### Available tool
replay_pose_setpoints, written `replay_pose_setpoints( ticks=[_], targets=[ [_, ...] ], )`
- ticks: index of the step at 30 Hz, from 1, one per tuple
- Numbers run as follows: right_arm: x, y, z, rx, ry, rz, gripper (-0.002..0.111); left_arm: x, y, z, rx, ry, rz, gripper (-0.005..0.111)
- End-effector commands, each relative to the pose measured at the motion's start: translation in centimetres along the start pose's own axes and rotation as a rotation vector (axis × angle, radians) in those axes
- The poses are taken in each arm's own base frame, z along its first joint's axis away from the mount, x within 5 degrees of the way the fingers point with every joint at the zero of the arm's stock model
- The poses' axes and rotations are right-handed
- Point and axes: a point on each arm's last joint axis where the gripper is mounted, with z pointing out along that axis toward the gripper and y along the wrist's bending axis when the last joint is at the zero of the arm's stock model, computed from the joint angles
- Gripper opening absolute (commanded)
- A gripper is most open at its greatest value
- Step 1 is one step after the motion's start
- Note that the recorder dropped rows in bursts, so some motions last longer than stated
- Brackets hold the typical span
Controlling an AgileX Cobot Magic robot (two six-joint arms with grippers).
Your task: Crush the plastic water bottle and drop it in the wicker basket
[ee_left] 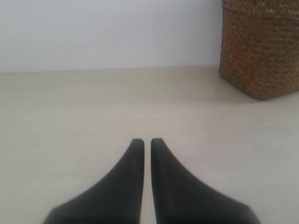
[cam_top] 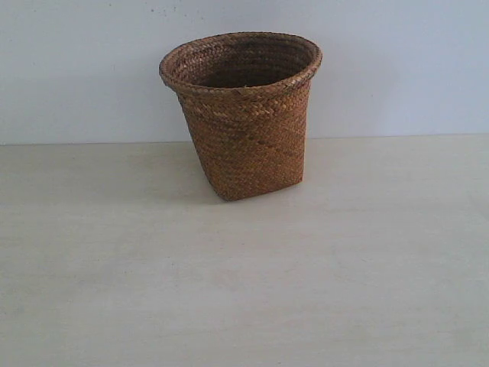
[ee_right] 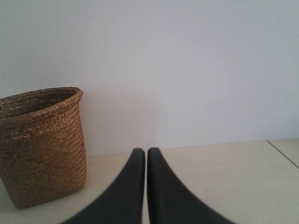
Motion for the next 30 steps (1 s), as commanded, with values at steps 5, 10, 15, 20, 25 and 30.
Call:
replay_pose_setpoints(
  ticks=[5,10,15,20,25,30],
  targets=[
    [0.3,0.0,0.0,0.001,0.018,-0.015,0.0,0.1,0.0,0.0,-0.003,0.002,-0.006,0.004],
    [1.0,-0.1,-0.1,0.011,0.091,-0.029,0.0,0.1,0.0,0.0,-0.003,0.002,-0.006,0.004],
    [3.8,-0.6,0.5,0.033,0.154,0.0,0.0,0.1,0.0,0.0,-0.003,0.002,-0.006,0.004],
    [6.2,-1.0,0.8,0.046,0.201,-0.039,0.0,0.1,0.0,0.0,-0.003,0.002,-0.006,0.004],
    [7.9,-1.3,0.9,0.052,0.237,-0.043,0.0,0.1,0.0,0.0,-0.003,0.002,-0.006,0.004],
    [8.2,-1.3,0.8,0.054,0.269,-0.051,0.0,0.1,0.0,0.0,-0.003,0.002,-0.006,0.004]
  ],
)
